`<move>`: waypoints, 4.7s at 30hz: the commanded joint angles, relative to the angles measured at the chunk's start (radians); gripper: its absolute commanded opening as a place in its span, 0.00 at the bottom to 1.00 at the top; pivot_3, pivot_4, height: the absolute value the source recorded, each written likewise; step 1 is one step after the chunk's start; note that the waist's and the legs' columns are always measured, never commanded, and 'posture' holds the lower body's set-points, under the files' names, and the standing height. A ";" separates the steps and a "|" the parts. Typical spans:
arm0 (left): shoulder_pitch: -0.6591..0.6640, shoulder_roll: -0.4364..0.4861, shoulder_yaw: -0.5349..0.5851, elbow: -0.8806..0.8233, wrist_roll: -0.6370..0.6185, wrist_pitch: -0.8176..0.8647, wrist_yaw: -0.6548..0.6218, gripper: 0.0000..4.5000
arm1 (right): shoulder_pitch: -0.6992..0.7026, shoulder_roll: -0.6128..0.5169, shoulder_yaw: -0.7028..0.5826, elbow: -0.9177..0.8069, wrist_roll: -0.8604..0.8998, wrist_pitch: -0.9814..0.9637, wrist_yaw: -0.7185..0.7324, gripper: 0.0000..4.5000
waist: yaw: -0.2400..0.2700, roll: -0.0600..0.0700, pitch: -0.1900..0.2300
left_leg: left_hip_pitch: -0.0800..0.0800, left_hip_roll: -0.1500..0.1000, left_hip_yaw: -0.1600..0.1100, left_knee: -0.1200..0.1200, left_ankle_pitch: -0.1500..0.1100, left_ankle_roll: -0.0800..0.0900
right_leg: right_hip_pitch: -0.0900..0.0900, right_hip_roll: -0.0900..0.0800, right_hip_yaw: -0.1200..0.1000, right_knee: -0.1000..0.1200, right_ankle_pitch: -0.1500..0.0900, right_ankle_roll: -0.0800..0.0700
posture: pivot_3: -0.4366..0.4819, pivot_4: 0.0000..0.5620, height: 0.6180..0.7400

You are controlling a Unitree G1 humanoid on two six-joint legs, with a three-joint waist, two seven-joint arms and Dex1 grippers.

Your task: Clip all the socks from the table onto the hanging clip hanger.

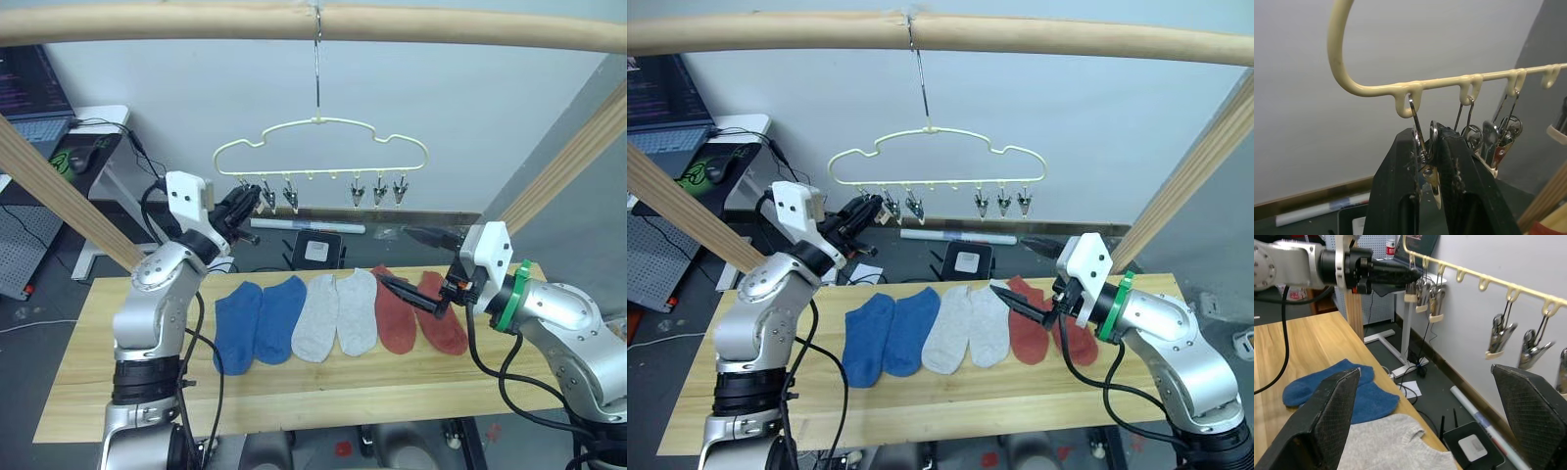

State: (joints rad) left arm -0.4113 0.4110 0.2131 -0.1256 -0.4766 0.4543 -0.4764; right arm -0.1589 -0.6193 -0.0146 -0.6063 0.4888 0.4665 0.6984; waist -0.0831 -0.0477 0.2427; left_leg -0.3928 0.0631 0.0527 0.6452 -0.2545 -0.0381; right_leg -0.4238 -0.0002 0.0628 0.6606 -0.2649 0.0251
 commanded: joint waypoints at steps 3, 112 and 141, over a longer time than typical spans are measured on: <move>-0.009 0.047 0.026 -0.064 -0.083 0.064 -0.061 0.05 | 0.017 0.001 0.008 -0.039 -0.015 -0.005 -0.018 1.00 | 0.000 0.000 0.002 | -0.001 0.000 0.000 0.000 0.000 0.000 | 0.000 -0.001 0.000 0.000 0.000 0.001 | 0.32 0.46 1.00; 0.040 0.107 0.028 -0.196 -0.104 0.107 -0.013 0.05 | -0.016 0.314 -0.084 0.606 -0.444 0.026 -0.555 0.44 | 0.026 0.008 0.100 | -0.009 0.001 0.007 -0.001 -0.001 -0.011 | -0.015 -0.005 0.006 0.004 0.001 0.000 | 0.39 0.66 1.00; 0.036 0.100 0.028 -0.191 -0.100 0.104 -0.001 0.05 | -0.077 0.329 -0.014 0.604 -0.439 -0.007 -0.453 0.00 | 0.025 0.009 0.100 | -0.009 0.001 0.007 -0.001 -0.001 -0.012 | -0.016 -0.004 0.006 0.004 0.000 0.001 | 0.40 0.67 1.00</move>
State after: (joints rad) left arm -0.3773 0.5139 0.2327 -0.3026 -0.5829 0.5759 -0.4821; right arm -0.2242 -0.2709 -0.0530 0.0061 0.0593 0.5098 0.2021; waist -0.0581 -0.0391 0.3431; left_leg -0.4014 0.0636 0.0596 0.6447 -0.2557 -0.0498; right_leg -0.4397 -0.0041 0.0687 0.6644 -0.2647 0.0258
